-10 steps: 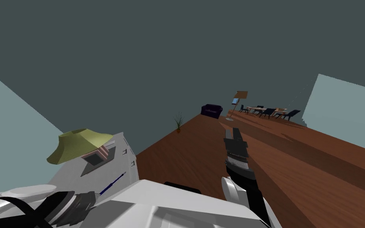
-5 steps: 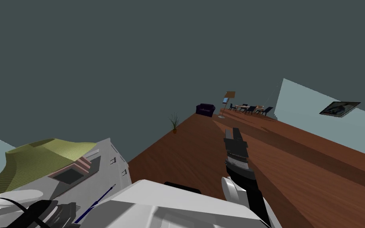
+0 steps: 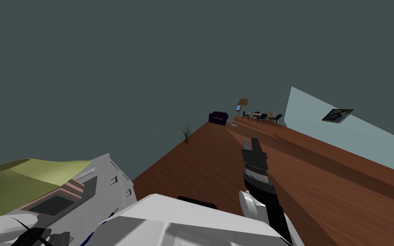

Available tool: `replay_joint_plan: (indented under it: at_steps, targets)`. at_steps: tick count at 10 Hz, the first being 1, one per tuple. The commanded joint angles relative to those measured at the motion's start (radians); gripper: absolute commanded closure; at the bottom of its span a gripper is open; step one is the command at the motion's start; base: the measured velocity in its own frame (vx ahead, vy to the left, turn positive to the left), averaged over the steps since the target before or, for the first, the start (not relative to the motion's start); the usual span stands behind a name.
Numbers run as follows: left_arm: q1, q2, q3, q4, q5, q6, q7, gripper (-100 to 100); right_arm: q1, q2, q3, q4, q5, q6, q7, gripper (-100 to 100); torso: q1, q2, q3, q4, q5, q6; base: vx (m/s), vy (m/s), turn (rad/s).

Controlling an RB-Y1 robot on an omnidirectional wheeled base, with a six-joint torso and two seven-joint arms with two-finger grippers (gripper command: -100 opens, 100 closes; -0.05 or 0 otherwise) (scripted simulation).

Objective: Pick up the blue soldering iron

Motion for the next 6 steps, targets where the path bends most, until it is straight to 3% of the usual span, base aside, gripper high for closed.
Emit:
replay_joint_plan:
  at_steps: [1, 2, 4, 5, 6]
  targets:
    - [0.0, 0.0, 0.0, 0.0, 0.0, 0.0, 0.0, 0, 0.0, 0.0, 0.0, 0.0, 0.0, 0.0, 0.0, 0, 0.0, 0.0, 0.0, 0.0, 0.0, 0.0, 0.0, 0.0, 0.0]
    - [0.002, -0.033, 0.0, 0.019, 0.002, 0.013, 0.012, -100, 0.0, 0.0, 0.0, 0.0, 0.0, 0.0, 0.0, 0, -0.001, 0.0, 0.0, 0.0, 0.0, 0.0, -0.043, 0.016, -0.183]
    - [0.005, -0.074, -0.001, 0.042, 0.005, 0.03, 0.026, -100, 0.0, 0.0, 0.0, 0.0, 0.0, 0.0, 0.0, 0, 0.0, 0.005, 0.003, 0.001, 0.0, 0.001, -0.1, 0.018, -0.244]
    - [0.0, -0.062, -0.003, 0.034, 0.002, 0.025, 0.025, -100, 0.0, 0.0, 0.0, 0.0, 0.0, 0.0, 0.0, 0, 0.0, 0.007, 0.004, 0.001, 0.0, 0.0, -0.042, 0.009, -0.023]
    - [0.0, -0.064, -0.003, 0.035, 0.002, 0.028, 0.026, 100, 0.0, 0.0, 0.0, 0.0, 0.0, 0.0, 0.0, 0, 0.0, 0.004, 0.003, 0.001, 0.0, 0.0, -0.008, 0.002, 0.005]
